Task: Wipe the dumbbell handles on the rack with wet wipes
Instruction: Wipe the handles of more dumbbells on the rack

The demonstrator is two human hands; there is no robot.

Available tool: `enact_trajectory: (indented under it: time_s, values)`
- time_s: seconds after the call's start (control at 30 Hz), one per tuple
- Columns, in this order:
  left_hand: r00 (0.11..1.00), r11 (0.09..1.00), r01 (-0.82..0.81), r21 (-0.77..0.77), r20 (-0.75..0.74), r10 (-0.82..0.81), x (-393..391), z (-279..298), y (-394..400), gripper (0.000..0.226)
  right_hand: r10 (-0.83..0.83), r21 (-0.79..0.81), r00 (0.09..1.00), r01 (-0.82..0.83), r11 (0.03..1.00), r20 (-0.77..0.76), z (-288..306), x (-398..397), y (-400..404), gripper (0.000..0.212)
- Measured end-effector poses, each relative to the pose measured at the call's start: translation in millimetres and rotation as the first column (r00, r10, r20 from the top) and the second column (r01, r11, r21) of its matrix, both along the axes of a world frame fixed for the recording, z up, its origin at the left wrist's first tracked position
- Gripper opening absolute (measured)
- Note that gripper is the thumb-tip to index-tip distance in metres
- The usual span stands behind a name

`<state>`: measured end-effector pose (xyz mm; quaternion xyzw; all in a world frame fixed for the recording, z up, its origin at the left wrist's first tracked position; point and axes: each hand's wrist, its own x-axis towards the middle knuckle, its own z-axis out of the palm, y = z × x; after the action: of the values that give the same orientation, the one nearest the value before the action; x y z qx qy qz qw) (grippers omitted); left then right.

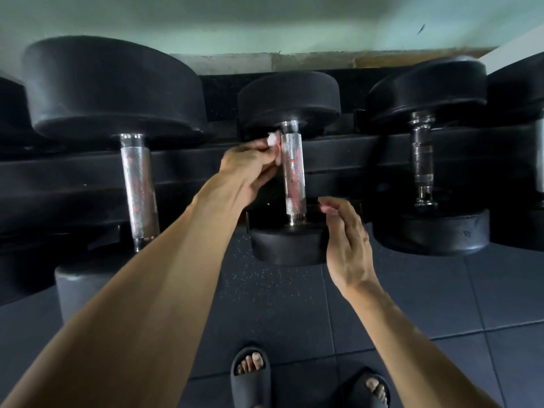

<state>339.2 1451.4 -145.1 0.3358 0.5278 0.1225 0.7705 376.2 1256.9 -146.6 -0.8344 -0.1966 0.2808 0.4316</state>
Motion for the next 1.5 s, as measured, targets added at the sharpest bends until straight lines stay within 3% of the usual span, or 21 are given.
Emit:
enact_trajectory:
  time_s: [0.17,0.3,0.37,0.43,0.5,0.57,0.67,0.73,0.9,1.0,1.07,1.3,1.43,1.5]
  values:
    - [0.929,0.948,0.316,0.046,-0.217,-0.3,-39.4,-0.1,-35.6,0.011,-0.005,-0.012,1.0,0.005,1.0,-0.007,1.1,0.7,-0.8,0.042]
    - [0.986,0.994,0.081,0.066,-0.15,-0.071,-19.0,7.8,-23.6,0.018,0.02,-0.031,1.0,-0.019,0.999,0.021,0.2,-1.4,-0.1,0.042]
    - [0.981,0.991,0.095,0.095,-0.176,-0.077,-11.8,6.9,-20.9,0.02,0.024,-0.021,0.999,-0.023,1.0,0.037,-1.2,-1.3,0.1,0.041]
    - [0.933,0.951,0.277,0.139,-0.275,-0.232,-22.4,2.5,-26.1,0.022,0.014,-0.008,0.999,-0.013,1.0,0.043,-1.5,-1.0,0.3,0.041]
    - [0.8,0.814,0.549,0.189,-0.401,-0.447,-36.4,3.0,-32.6,0.022,0.004,-0.003,0.999,-0.004,1.0,0.038,-1.3,-0.3,-0.6,0.041]
    - [0.762,0.768,0.609,0.201,-0.416,-0.495,-38.8,7.3,-32.4,0.019,0.005,-0.003,1.0,-0.005,1.0,0.028,-1.4,-0.4,-0.8,0.04]
    - [0.92,0.915,0.346,0.209,-0.265,-0.288,-30.1,18.4,-26.0,0.016,0.01,0.0,0.999,-0.01,1.0,0.052,-1.7,-0.9,0.4,0.042]
    - [0.959,0.946,0.236,0.224,-0.21,-0.189,-26.4,16.1,-25.1,0.017,0.012,0.004,0.997,-0.012,1.0,0.072,-3.0,-1.4,1.2,0.042]
    - [0.872,0.855,0.442,0.27,-0.352,-0.34,-45.4,9.9,-49.6,0.016,0.009,0.003,0.995,-0.009,1.0,0.098,-3.9,-1.8,0.3,0.04]
    - [0.969,0.956,0.143,0.258,-0.231,-0.083,-33.6,13.1,-46.2,0.016,0.016,-0.001,0.994,-0.016,1.0,0.112,-3.7,-3.2,1.0,0.04]
    - [0.988,0.974,-0.007,0.226,-0.148,0.041,-20.7,15.7,-38.4,0.018,0.019,0.002,0.994,-0.02,1.0,0.112,-4.1,-2.3,1.4,0.04]
    - [0.965,0.974,0.169,0.152,-0.226,-0.133,-34.1,19.9,-43.7,0.019,0.002,-0.008,0.996,-0.001,1.0,0.094,-3.0,-2.6,2.6,0.042]
    - [0.977,0.966,-0.142,0.215,-0.126,0.172,2.3,24.1,-21.8,0.022,-0.011,-0.008,0.997,0.011,1.0,0.072,-4.2,-3.7,2.5,0.043]
    - [0.965,0.949,-0.201,0.243,-0.119,0.234,15.9,26.8,-11.7,0.024,-0.004,-0.006,0.997,0.005,1.0,0.075,-4.7,-2.8,2.1,0.044]
